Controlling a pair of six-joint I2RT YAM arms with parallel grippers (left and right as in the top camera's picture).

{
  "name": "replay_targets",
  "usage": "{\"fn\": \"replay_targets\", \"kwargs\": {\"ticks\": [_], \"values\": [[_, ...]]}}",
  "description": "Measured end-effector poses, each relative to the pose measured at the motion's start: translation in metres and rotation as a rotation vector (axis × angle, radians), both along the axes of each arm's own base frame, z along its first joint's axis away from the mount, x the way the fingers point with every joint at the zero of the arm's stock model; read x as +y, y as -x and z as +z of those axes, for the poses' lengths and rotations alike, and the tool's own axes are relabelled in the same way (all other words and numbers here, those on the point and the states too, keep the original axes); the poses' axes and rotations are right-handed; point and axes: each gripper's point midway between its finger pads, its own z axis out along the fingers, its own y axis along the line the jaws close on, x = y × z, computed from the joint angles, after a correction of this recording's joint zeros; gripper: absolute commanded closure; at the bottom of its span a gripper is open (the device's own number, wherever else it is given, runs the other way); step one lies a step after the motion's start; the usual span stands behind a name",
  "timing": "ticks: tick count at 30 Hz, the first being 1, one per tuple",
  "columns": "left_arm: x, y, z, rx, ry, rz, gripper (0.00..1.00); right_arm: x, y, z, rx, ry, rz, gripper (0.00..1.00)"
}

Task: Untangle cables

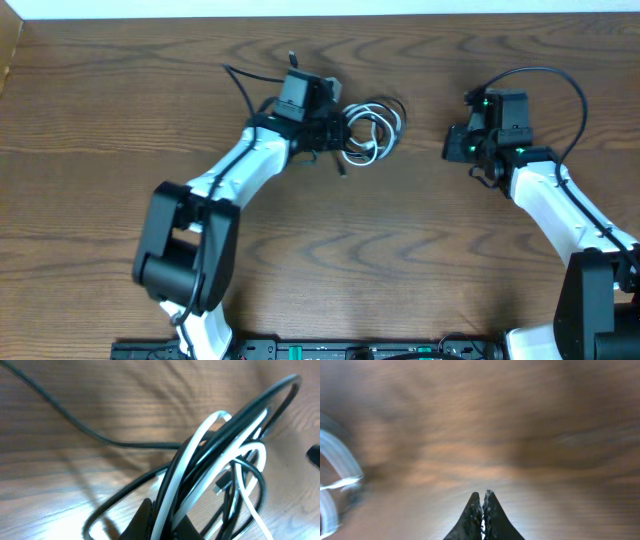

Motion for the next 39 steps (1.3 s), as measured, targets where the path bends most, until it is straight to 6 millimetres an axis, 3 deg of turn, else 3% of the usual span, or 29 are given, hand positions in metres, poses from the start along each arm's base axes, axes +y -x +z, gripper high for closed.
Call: {"fn": "replay_targets", "kwargs": {"ticks": [3, 6, 10, 13, 17, 22, 30, 33, 39], "values": [[0.013, -0.003, 0.014, -0.032, -0.013, 0.012, 0.93, -0.018, -0.01, 0.006, -0.051, 0.087, -0.038, 0.99], [0.016, -0.003, 0.027, -0.061, -0.005, 0.004, 0.92, -0.017, -0.016, 0.011, -0.087, 0.107, -0.002, 0.92], [0.011, 0.0, 0.046, -0.095, 0.028, -0.027, 0.93, 0.014, -0.018, 0.02, -0.134, 0.012, 0.158, 0.64], [0.009, 0.002, 0.058, -0.113, 0.047, -0.035, 0.93, 0.043, -0.015, 0.032, -0.18, -0.103, 0.3, 0.54], [0.009, 0.004, 0.069, -0.121, 0.068, -0.022, 0.92, 0.074, -0.006, 0.049, -0.219, -0.248, 0.444, 0.51], [0.016, 0.007, 0.066, -0.073, 0.077, 0.01, 0.92, 0.097, 0.005, 0.066, -0.245, -0.375, 0.559, 0.47], [0.014, 0.016, 0.064, -0.011, 0.112, 0.007, 0.93, 0.125, 0.018, 0.068, -0.225, -0.41, 0.623, 0.44], [0.008, 0.02, 0.067, 0.004, 0.146, -0.022, 0.92, 0.129, 0.015, 0.061, -0.202, -0.373, 0.57, 0.45], [-0.002, 0.031, 0.074, 0.033, 0.212, -0.078, 0.93, 0.116, -0.001, 0.049, -0.188, -0.267, 0.399, 0.45]]}}
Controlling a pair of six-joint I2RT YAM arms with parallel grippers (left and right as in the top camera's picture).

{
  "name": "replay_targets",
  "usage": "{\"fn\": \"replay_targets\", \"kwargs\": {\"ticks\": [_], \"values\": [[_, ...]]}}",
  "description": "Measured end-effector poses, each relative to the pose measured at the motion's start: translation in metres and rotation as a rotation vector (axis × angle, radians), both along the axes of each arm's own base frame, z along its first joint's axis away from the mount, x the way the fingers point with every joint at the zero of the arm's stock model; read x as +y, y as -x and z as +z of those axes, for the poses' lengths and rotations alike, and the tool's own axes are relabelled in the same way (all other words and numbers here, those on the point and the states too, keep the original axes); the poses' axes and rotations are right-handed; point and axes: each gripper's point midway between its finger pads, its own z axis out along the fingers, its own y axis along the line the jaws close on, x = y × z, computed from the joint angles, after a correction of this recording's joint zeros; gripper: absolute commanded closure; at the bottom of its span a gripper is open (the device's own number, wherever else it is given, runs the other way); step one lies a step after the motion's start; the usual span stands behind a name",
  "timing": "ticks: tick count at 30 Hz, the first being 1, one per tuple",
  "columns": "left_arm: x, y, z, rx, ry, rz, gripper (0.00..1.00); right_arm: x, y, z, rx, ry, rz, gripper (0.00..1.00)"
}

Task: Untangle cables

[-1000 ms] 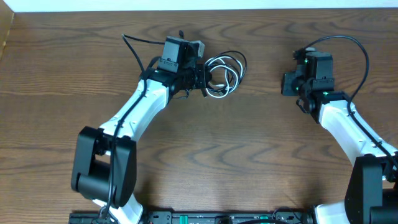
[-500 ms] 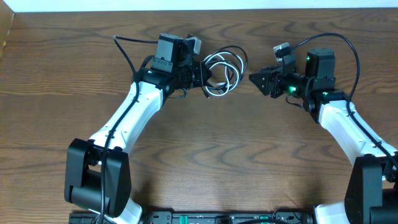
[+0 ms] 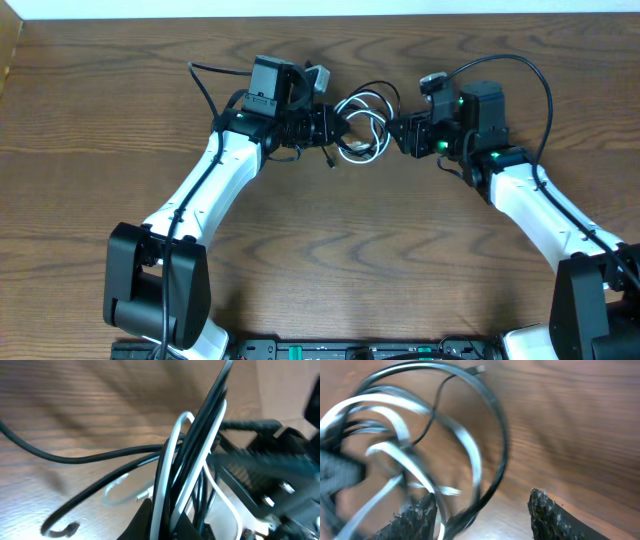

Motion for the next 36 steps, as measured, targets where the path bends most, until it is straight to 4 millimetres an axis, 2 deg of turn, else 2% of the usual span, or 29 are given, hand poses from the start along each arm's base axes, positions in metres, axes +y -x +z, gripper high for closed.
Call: {"fn": "replay_targets", "kwargs": {"ticks": [4, 8, 15, 19, 22, 28, 31, 36], "values": [[-0.006, 0.007, 0.005, 0.015, 0.045, -0.039, 0.92, -0.009, -0.006, -0.003, -0.002, 0.036, -0.068, 0.45], [-0.012, 0.014, 0.011, 0.03, 0.093, -0.079, 0.93, -0.01, -0.009, -0.001, -0.015, 0.035, -0.082, 0.43], [-0.019, 0.022, 0.019, 0.047, 0.153, -0.13, 0.93, 0.01, -0.009, 0.016, -0.072, -0.027, -0.009, 0.43], [-0.023, 0.026, 0.027, 0.044, 0.197, -0.162, 0.92, 0.017, -0.005, 0.011, -0.057, -0.016, -0.002, 0.47], [-0.028, 0.024, 0.039, 0.023, 0.252, -0.187, 0.92, 0.014, -0.007, -0.002, -0.022, 0.008, -0.039, 0.49], [-0.028, 0.013, 0.068, -0.042, 0.365, -0.21, 0.93, -0.009, -0.013, -0.045, 0.087, 0.076, -0.146, 0.53], [-0.015, 0.006, 0.083, -0.07, 0.395, -0.187, 0.92, -0.036, -0.018, -0.053, 0.11, 0.118, -0.232, 0.53], [0.018, 0.003, 0.126, -0.177, 0.417, -0.135, 0.93, -0.094, -0.026, -0.061, 0.142, 0.17, -0.387, 0.53]]}}
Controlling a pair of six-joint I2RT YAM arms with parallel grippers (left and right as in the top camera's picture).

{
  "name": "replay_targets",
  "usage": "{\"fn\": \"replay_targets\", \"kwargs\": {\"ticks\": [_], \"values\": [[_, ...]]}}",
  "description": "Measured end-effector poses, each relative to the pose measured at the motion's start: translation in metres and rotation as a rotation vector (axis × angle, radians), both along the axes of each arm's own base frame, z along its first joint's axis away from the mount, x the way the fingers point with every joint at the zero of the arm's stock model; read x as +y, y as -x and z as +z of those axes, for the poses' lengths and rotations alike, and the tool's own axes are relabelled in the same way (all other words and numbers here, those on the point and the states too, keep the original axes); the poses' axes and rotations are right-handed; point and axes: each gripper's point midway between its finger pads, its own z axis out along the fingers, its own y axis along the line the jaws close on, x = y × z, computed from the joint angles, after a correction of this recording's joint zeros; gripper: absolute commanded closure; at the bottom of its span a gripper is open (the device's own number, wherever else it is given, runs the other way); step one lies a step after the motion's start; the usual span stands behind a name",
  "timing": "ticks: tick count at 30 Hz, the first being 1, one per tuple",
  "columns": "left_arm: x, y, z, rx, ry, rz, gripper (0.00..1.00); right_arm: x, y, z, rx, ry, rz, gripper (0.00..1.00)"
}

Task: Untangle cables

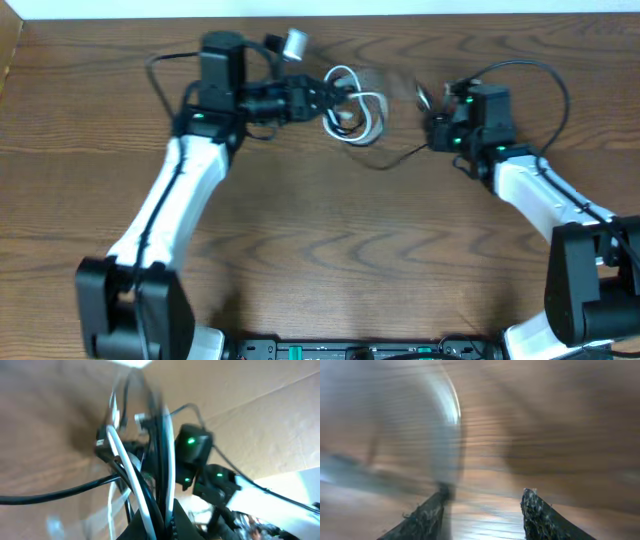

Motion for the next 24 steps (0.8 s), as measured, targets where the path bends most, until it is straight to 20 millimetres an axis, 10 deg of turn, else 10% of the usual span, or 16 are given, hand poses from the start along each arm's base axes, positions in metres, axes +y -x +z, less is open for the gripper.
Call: {"fn": "replay_targets", "kwargs": {"ticks": [6, 16, 24], "values": [[0.031, -0.003, 0.026, -0.06, 0.014, 0.071, 0.93, -0.039, -0.004, -0.001, 0.004, -0.008, -0.072, 0.51], [0.028, -0.004, 0.022, -0.043, 0.001, 0.084, 0.92, 0.023, 0.001, 0.035, -0.115, -0.209, 0.28, 0.48], [0.012, -0.005, -0.011, 0.042, -0.123, 0.164, 0.92, 0.054, 0.027, 0.129, -0.279, -0.358, 0.436, 0.48]]}}
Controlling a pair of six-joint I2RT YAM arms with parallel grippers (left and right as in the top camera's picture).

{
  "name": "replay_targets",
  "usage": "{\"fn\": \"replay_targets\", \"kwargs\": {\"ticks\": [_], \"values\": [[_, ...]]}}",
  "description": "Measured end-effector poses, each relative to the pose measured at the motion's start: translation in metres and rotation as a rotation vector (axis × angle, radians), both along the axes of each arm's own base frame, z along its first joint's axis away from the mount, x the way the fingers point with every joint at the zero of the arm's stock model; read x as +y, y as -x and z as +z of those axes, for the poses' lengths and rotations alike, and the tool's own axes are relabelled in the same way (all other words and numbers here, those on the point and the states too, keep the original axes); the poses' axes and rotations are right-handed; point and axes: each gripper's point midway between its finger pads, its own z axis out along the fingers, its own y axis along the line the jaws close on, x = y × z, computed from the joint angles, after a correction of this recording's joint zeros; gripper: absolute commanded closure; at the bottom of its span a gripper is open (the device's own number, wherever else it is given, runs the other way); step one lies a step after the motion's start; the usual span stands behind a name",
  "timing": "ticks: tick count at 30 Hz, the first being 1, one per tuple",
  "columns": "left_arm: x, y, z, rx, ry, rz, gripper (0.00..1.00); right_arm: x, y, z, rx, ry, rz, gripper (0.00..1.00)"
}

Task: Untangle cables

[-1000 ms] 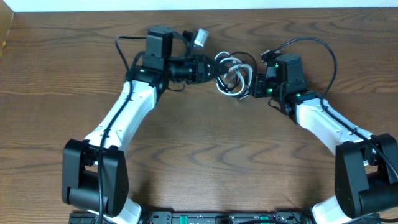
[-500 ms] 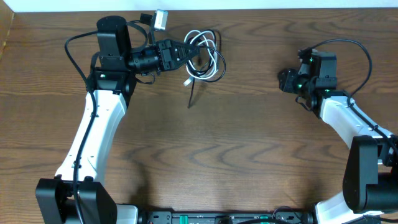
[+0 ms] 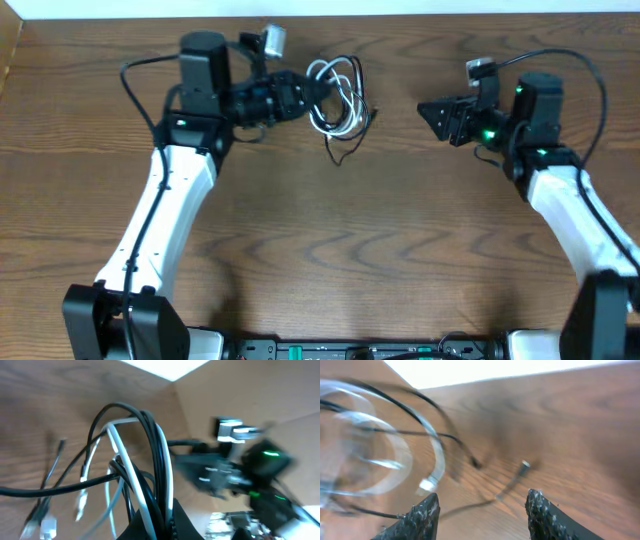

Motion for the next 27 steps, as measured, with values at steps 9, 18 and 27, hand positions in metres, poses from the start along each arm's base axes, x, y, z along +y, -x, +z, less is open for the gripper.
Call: {"fn": "replay_targets", "kwargs": {"ticks": [9, 18, 27], "values": [[-0.022, -0.006, -0.022, -0.029, -0.161, 0.102, 0.93, 0.046, 0.023, 0.027, 0.024, -0.084, 0.095, 0.54], [-0.029, -0.009, -0.029, -0.052, -0.233, 0.163, 0.92, 0.081, 0.032, 0.017, 0.132, -0.106, 0.068, 0.57], [-0.026, -0.012, -0.03, -0.056, -0.248, 0.185, 0.92, 0.096, 0.027, -0.015, 0.245, -0.11, 0.022, 0.58]]}}
